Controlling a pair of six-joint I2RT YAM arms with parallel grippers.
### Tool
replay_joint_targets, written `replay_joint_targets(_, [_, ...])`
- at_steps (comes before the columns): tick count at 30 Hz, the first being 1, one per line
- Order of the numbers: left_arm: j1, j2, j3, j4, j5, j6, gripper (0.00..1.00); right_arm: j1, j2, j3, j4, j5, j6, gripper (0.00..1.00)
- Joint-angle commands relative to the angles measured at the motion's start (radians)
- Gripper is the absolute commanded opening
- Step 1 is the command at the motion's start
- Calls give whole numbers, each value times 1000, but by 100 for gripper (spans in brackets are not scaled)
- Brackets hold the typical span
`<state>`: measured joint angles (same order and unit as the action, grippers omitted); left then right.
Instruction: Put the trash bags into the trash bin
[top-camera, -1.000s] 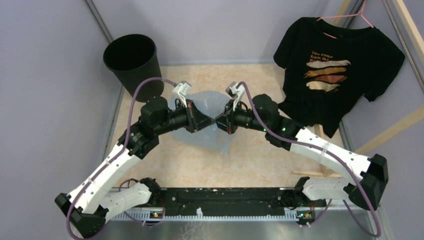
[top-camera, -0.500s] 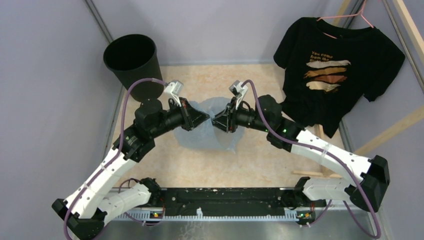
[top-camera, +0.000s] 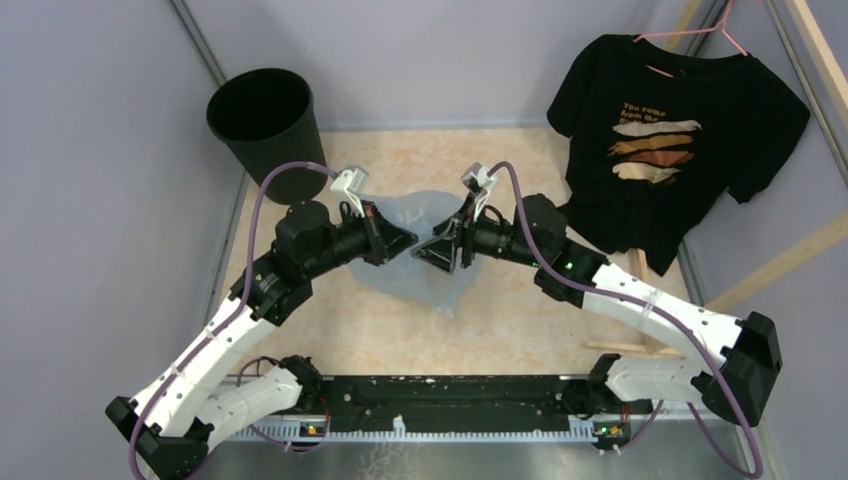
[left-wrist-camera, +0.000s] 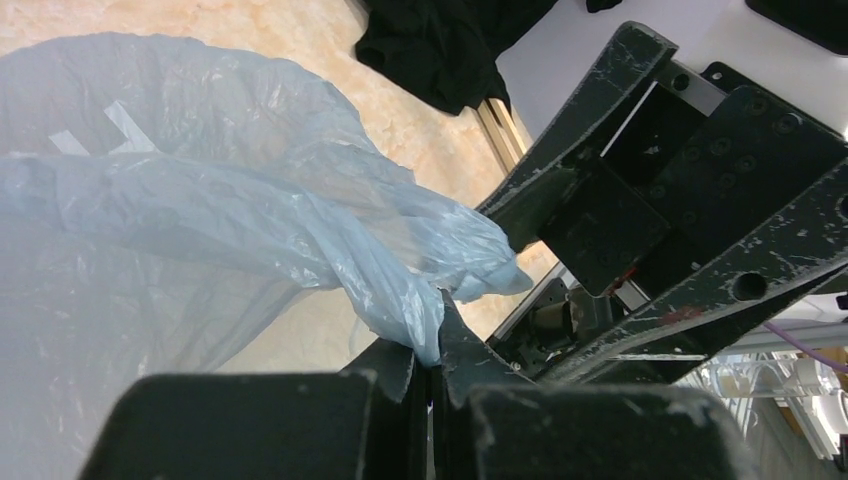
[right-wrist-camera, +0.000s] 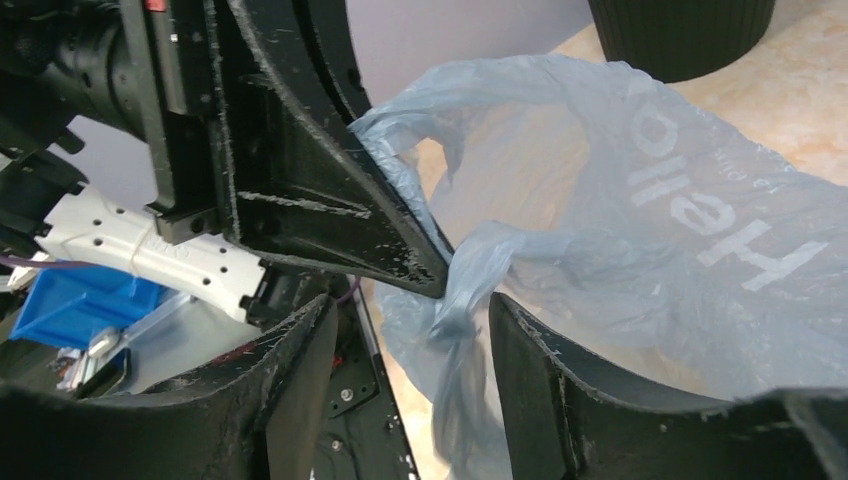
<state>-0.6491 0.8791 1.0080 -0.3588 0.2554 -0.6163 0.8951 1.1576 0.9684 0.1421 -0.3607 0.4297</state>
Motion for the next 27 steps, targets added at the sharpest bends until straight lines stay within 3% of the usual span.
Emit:
replay_joint_targets(1, [0, -18, -1, 50, 29, -18, 0, 20, 19, 21, 4, 72, -7, 58])
replay_joint_targets(9, [-1, -9, 5, 56, 50, -26, 0, 104, 83, 73, -21, 194, -41, 57])
replay_joint_targets(10, [-1, -8, 6, 57, 51, -25, 0, 110, 85, 73, -19, 210, -42, 52])
replay_joint_targets(11, [-1, -7, 7, 56, 53, -22, 0, 112, 84, 70, -13, 222, -39, 40])
replay_joint_targets(12, [0, -9, 10, 53, 54, -16, 7, 111, 76, 62, -5, 236, -36, 30])
replay_joint_targets(14, [-1, -17, 13, 38, 44, 0, 33, 111, 50, 33, 11, 286, -31, 6])
replay_joint_targets(15, [-1, -25, 17, 26, 26, 13, 45, 111, 32, 13, 20, 317, -29, 0])
replay_joint_targets(17, [-1, -49, 33, -16, -29, 41, 66, 112, -10, -31, 38, 368, -34, 0])
replay_joint_targets(19, [0, -67, 55, -86, -132, 69, 80, 111, -49, -67, 34, 414, -52, 0])
replay_joint_targets(23, [0, -85, 114, -237, -405, 104, 91, 111, -116, -111, -48, 513, -98, 0])
replay_joint_targets(27, [0, -54, 166, -356, -567, 145, 96, 111, -206, -163, -152, 636, -163, 0])
